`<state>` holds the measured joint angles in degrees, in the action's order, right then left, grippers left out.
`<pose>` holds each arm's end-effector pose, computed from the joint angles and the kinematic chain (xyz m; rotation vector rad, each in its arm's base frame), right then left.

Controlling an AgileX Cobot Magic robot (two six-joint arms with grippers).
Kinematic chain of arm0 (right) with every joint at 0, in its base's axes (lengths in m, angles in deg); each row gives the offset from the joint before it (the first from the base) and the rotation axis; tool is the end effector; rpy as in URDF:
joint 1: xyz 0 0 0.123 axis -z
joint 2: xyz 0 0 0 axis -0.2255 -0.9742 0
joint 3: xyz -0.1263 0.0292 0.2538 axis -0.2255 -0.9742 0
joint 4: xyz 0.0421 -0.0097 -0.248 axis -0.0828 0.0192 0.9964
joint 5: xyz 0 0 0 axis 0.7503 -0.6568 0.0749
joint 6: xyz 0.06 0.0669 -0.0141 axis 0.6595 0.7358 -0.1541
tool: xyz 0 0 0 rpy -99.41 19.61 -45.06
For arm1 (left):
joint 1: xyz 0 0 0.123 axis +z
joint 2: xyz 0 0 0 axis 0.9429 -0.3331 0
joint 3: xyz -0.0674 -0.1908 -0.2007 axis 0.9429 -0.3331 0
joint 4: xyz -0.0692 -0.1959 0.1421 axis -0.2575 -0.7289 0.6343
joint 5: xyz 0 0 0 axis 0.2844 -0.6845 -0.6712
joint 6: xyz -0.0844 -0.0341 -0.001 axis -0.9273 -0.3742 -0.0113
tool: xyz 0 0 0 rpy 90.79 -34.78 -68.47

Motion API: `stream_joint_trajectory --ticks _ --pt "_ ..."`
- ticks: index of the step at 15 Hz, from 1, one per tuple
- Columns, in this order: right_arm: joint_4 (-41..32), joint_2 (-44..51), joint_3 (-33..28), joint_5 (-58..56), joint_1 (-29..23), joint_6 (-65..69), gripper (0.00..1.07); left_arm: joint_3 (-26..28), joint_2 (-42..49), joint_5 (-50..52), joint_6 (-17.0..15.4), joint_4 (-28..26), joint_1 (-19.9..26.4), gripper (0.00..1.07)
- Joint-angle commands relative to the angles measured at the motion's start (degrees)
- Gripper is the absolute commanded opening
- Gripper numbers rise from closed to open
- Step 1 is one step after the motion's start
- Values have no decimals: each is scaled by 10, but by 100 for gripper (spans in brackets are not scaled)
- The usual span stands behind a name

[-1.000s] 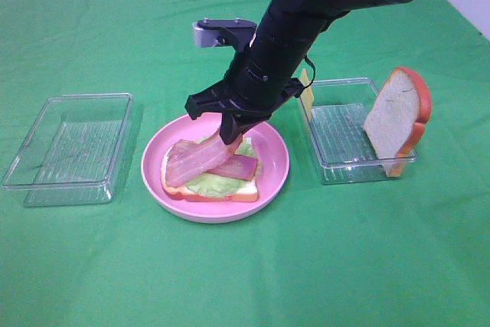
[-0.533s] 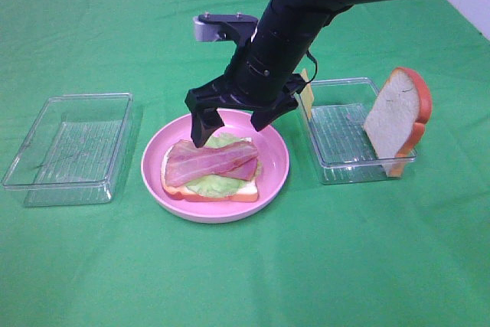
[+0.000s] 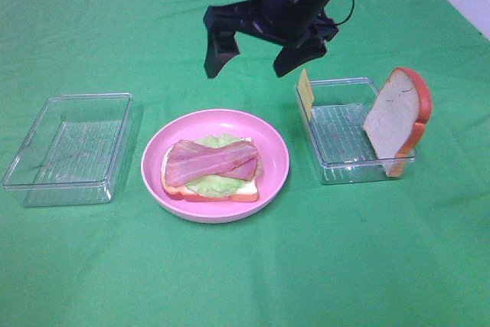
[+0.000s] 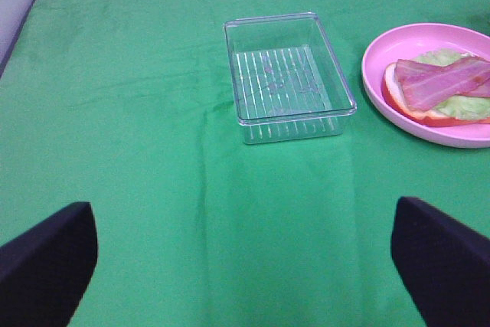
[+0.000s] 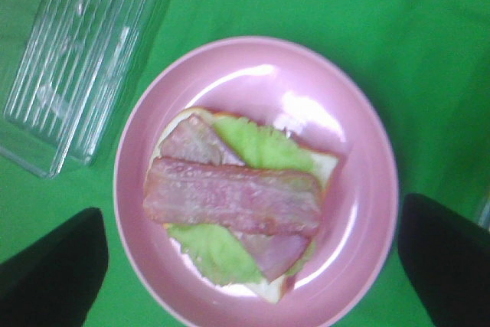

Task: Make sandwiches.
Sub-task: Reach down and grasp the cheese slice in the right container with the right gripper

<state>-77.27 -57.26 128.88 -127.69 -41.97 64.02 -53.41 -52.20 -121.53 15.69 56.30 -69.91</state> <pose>0.3719 0.2264 0.2538 -0.5467 2.6367 0.4770 -0.0087 -0.0056 0.2808 0.0406 2.0366 -0.0466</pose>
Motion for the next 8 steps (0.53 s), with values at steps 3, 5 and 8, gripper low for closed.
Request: stream_joint_trajectory --ticks 3,5,8 --pt "7 -30 70 -46 70 5 99 -1 10 1 -3 -4 -3 98" --pt "17 -51 78 -51 92 4 99 -1 10 1 -3 -4 -3 98" --pt "81 -77 78 -49 96 5 99 -1 10 1 -3 -4 -3 98"
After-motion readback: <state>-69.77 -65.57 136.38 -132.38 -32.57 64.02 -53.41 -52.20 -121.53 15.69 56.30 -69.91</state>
